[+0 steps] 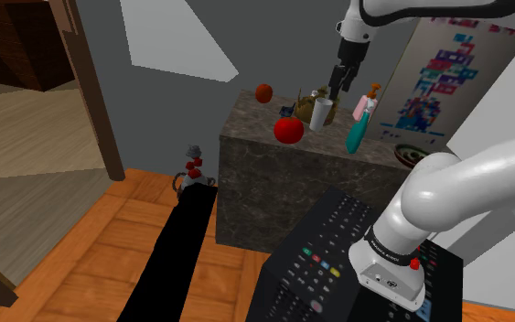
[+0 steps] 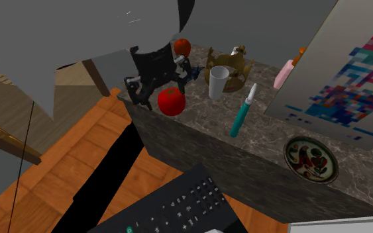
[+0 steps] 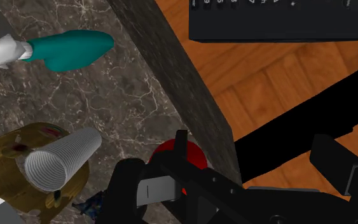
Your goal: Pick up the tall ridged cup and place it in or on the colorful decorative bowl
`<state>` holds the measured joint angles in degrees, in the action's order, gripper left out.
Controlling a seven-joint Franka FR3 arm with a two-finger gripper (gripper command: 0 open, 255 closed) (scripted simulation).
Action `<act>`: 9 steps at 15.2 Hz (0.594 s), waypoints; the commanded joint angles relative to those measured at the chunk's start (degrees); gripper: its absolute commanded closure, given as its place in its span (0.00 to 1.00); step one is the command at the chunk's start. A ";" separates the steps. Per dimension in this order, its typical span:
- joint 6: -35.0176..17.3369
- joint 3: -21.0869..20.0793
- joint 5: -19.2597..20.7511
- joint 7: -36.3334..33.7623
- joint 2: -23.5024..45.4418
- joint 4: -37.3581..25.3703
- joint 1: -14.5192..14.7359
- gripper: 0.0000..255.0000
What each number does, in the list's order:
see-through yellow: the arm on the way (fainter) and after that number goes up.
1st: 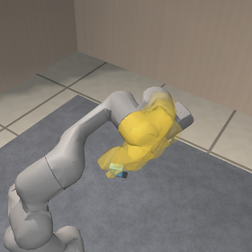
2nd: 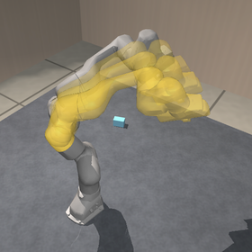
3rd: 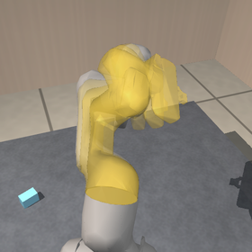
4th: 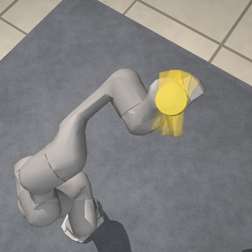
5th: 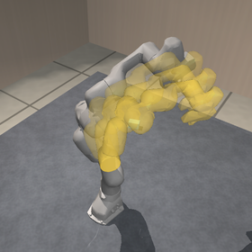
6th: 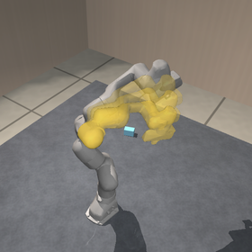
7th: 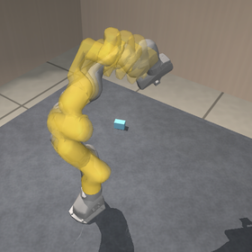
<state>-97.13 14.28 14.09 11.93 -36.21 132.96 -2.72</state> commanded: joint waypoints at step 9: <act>-12.76 11.82 0.70 12.75 15.91 -6.60 -0.54 0.00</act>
<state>-108.65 24.85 15.15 23.12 -22.40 127.60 -3.32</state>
